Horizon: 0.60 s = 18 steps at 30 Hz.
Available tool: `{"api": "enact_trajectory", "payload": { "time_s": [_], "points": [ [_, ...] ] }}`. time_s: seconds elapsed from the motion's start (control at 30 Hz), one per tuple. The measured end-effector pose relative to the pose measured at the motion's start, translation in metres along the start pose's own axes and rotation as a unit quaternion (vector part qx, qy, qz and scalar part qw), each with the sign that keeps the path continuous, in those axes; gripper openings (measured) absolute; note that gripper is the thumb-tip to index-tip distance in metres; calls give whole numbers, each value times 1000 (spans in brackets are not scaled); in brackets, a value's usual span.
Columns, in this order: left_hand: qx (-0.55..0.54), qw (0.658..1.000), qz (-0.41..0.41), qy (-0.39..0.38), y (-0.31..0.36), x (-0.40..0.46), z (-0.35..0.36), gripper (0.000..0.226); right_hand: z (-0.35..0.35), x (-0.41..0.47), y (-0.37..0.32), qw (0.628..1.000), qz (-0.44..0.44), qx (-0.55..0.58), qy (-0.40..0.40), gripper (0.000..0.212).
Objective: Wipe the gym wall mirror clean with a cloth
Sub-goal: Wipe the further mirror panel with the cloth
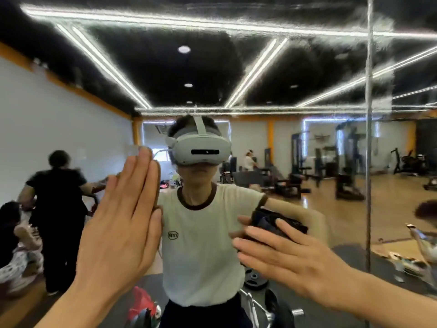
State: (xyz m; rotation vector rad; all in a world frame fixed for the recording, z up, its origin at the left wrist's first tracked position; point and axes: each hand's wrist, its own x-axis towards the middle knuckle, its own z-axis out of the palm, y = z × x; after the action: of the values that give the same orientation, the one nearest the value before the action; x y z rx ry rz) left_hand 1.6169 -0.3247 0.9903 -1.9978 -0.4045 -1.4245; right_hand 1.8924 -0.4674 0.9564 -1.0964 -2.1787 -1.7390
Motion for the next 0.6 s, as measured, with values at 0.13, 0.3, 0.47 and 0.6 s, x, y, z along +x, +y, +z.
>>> {"api": "enact_trajectory", "payload": {
  "time_s": [0.13,0.3,0.47,0.6],
  "points": [
    [19,1000,11,13,0,1,0,59,-24,67,67,994,61,-11,87,40],
    [35,999,5,5,0,2,-1,60,-46,160,131,933,276,42,228,43],
    [34,999,-4,3,2,2,-3,58,0,72,12,982,142,-13,126,45],
    [21,1000,1,-12,1,3,-10,58,-5,36,-2,999,28,4,28,43]
  ]
}}
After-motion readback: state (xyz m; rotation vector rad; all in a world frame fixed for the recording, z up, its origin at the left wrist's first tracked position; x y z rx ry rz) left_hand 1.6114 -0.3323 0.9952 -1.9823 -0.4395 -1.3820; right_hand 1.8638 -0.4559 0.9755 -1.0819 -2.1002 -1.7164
